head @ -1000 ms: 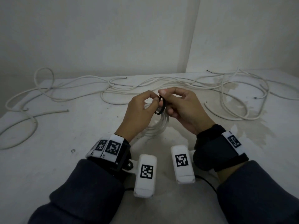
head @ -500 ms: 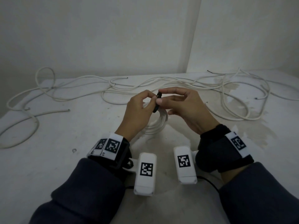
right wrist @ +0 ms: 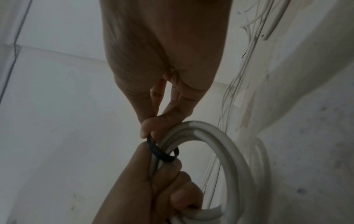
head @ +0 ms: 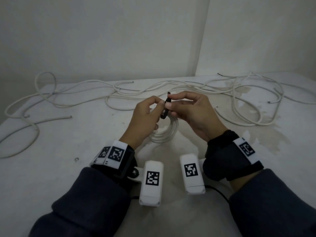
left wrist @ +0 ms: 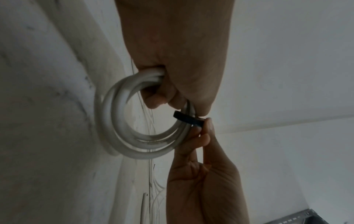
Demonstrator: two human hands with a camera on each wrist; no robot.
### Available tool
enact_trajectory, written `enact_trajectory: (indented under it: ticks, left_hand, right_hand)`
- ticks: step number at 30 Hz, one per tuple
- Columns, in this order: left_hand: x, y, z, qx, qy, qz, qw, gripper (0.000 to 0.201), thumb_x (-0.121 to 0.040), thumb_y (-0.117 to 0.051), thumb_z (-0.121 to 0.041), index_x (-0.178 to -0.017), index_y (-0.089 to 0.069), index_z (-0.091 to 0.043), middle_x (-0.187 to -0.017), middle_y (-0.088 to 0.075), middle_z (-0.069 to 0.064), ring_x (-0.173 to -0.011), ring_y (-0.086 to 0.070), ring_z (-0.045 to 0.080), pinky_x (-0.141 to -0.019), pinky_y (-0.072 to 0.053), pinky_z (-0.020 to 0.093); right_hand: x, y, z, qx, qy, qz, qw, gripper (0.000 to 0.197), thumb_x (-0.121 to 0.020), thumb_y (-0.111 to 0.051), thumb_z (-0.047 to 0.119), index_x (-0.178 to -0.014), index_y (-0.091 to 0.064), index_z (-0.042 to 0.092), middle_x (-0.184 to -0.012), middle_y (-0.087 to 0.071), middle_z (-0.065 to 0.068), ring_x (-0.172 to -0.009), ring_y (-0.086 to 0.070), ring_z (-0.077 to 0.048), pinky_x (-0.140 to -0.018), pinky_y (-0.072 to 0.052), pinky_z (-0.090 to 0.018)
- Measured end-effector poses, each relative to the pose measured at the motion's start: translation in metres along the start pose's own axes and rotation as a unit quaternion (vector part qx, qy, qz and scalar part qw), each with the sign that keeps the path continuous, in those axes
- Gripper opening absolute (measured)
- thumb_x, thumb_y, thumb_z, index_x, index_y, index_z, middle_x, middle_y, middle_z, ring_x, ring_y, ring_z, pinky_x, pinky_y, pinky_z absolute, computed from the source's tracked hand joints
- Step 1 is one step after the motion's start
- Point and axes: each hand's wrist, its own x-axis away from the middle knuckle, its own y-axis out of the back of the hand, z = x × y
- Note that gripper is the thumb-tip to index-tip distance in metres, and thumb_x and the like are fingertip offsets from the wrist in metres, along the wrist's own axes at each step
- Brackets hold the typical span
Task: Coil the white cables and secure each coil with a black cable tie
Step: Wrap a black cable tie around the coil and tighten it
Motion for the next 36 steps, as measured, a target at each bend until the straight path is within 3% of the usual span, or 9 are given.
enact_trajectory:
  ticks: [6, 10, 12, 15, 18, 20, 25, 30, 36]
  left_hand:
    - [0.000, 0.000, 0.001, 0.034, 0.028, 0.010, 0.999, 0.022, -0.099, -0.048, -0.020, -0.079, -0.056, -0.014, -0.053, -0.036, 0.002, -0.041, -0.030, 0.007, -0.041, -0.035, 0.020]
    - [-0.001, -0.002, 0.001, 0.072, 0.063, 0.021, 0.995, 0.028, -0.099, -0.049, -0.020, -0.073, -0.053, -0.015, -0.053, -0.032, 0.000, -0.042, -0.027, 0.008, -0.040, -0.033, 0.019]
    - [0.000, -0.003, -0.001, 0.091, 0.078, 0.032, 0.992, 0.030, -0.099, -0.048, -0.020, -0.070, -0.052, -0.015, -0.050, -0.030, -0.003, -0.042, -0.026, 0.009, -0.039, -0.032, 0.019]
    - [0.002, -0.006, -0.002, 0.084, 0.071, 0.055, 0.992, 0.031, -0.099, -0.049, -0.020, -0.068, -0.050, -0.017, -0.046, -0.029, -0.007, -0.042, -0.026, 0.008, -0.040, -0.032, 0.019]
    - [0.004, -0.007, -0.003, 0.081, 0.065, 0.072, 0.992, 0.033, -0.099, -0.049, -0.020, -0.066, -0.047, -0.017, -0.047, -0.029, -0.006, -0.041, -0.026, 0.007, -0.040, -0.032, 0.019]
    - [0.005, -0.008, -0.004, 0.074, 0.068, 0.081, 0.992, 0.032, -0.099, -0.048, -0.020, -0.067, -0.046, -0.016, -0.046, -0.029, -0.008, -0.040, -0.027, 0.006, -0.039, -0.032, 0.019]
    - [0.005, -0.011, -0.003, 0.035, 0.077, 0.093, 0.992, 0.036, -0.100, -0.046, -0.024, -0.066, -0.042, -0.016, -0.047, -0.028, -0.008, -0.041, -0.027, 0.008, -0.038, -0.032, 0.020]
    - [0.007, -0.017, -0.003, 0.011, 0.120, 0.113, 0.986, 0.038, -0.102, -0.042, -0.027, -0.066, -0.040, -0.016, -0.046, -0.029, -0.005, -0.039, -0.026, 0.009, -0.037, -0.031, 0.019]
    - [0.006, -0.018, 0.001, 0.057, 0.178, 0.100, 0.977, 0.034, -0.100, -0.046, -0.034, -0.071, -0.048, -0.014, -0.041, -0.030, -0.009, -0.034, -0.026, 0.006, -0.034, -0.030, 0.017]
  right_hand:
    - [-0.002, 0.004, -0.001, 0.054, 0.018, 0.009, 0.998, 0.013, -0.078, -0.072, -0.006, -0.087, -0.071, 0.004, -0.068, -0.069, -0.007, -0.060, -0.063, -0.013, -0.058, -0.050, -0.016]
    - [-0.003, 0.006, 0.000, 0.121, 0.035, -0.033, 0.992, 0.012, -0.076, -0.077, 0.006, -0.085, -0.070, 0.011, -0.052, -0.059, 0.005, -0.048, -0.053, -0.005, -0.049, -0.041, -0.017]
    - [-0.007, 0.010, 0.001, 0.131, 0.013, -0.077, 0.988, 0.016, -0.077, -0.079, 0.019, -0.088, -0.070, 0.012, -0.053, -0.049, 0.004, -0.043, -0.043, -0.005, -0.046, -0.034, -0.018]
    - [-0.009, 0.012, -0.001, 0.127, -0.067, -0.054, 0.988, 0.029, -0.085, -0.069, 0.036, -0.093, -0.075, 0.008, -0.066, -0.049, 0.001, -0.049, -0.040, -0.007, -0.047, -0.033, -0.018]
    - [-0.008, 0.011, -0.003, 0.086, -0.091, -0.019, 0.992, 0.015, -0.087, -0.067, 0.021, -0.094, -0.073, 0.009, -0.079, -0.064, -0.003, -0.066, -0.053, -0.012, -0.060, -0.040, -0.021]
    - [-0.007, 0.012, -0.002, 0.014, -0.099, -0.012, 0.995, 0.001, -0.086, -0.066, 0.009, -0.087, -0.067, 0.010, -0.075, -0.066, -0.003, -0.067, -0.060, -0.012, -0.069, -0.045, -0.024]
    - [-0.009, 0.014, -0.003, 0.033, -0.035, -0.095, 0.994, 0.014, -0.085, -0.068, 0.005, -0.076, -0.061, 0.013, -0.072, -0.064, -0.003, -0.063, -0.060, -0.010, -0.058, -0.045, -0.017]
    - [-0.009, 0.022, 0.001, -0.070, -0.009, -0.191, 0.979, 0.016, -0.086, -0.066, 0.001, -0.075, -0.060, 0.011, -0.065, -0.063, -0.001, -0.054, -0.060, -0.005, -0.056, -0.051, -0.017]
    - [-0.002, 0.019, 0.007, -0.099, -0.005, -0.091, 0.991, 0.018, -0.084, -0.064, -0.002, -0.073, -0.060, 0.011, -0.064, -0.064, -0.001, -0.061, -0.059, -0.012, -0.050, -0.043, -0.014]
